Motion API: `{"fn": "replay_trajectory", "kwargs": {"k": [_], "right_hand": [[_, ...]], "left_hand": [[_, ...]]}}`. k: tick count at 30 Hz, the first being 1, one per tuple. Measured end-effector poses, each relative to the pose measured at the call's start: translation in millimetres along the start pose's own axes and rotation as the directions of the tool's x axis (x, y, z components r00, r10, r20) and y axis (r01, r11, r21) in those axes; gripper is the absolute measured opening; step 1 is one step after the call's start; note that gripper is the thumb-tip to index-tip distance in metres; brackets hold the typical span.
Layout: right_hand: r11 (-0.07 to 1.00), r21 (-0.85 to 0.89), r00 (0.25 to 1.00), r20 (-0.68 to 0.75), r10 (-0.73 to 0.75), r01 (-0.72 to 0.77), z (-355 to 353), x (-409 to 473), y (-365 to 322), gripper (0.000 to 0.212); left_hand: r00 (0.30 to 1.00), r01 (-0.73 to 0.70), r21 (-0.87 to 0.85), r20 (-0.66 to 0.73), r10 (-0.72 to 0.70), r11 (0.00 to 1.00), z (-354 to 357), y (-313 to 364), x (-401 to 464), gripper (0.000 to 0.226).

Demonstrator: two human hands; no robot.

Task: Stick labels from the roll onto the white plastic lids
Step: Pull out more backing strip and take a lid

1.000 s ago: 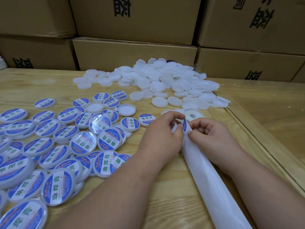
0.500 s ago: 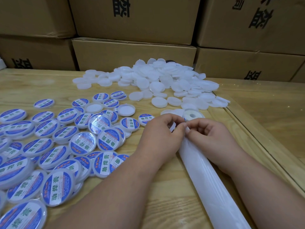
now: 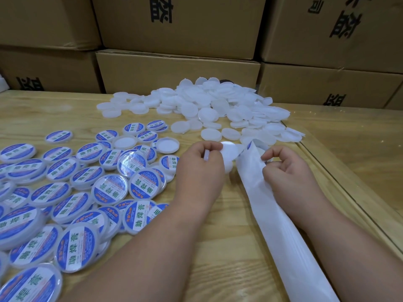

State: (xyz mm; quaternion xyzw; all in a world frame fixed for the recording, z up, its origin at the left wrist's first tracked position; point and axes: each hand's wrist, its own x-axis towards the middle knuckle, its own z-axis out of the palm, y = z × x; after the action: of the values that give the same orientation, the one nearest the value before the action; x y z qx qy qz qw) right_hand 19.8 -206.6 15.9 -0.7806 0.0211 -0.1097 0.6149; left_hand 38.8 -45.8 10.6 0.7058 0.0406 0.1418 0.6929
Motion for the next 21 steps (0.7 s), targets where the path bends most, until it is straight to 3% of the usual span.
{"fn": "replay_trajectory", "kwargs": {"k": [5, 9, 21], "right_hand": [[0.983, -0.066, 0.980, -0.092, -0.179, 0.173, 1.9, 0.1, 1.8, 0.029], [0.933, -0.161, 0.940, -0.071, -0.335, 0.320, 5.0, -0.8, 1.1, 0.030], [0.909, -0.217, 0.927, -0.042, -0.373, 0.356, 8.3, -2.9, -1.1, 0.029]], "left_hand": [[0.998, 0.031, -0.041, 0.050, -0.029, 0.999, -0.3, 3.5, -2.0, 0.028], [0.992, 0.015, -0.041, 0.124, -0.010, 0.999, 2.0, 3.4, -5.1, 0.025], [0.991, 0.034, -0.089, 0.136, -0.021, 0.995, 0.4, 4.5, -6.1, 0.029]]}}
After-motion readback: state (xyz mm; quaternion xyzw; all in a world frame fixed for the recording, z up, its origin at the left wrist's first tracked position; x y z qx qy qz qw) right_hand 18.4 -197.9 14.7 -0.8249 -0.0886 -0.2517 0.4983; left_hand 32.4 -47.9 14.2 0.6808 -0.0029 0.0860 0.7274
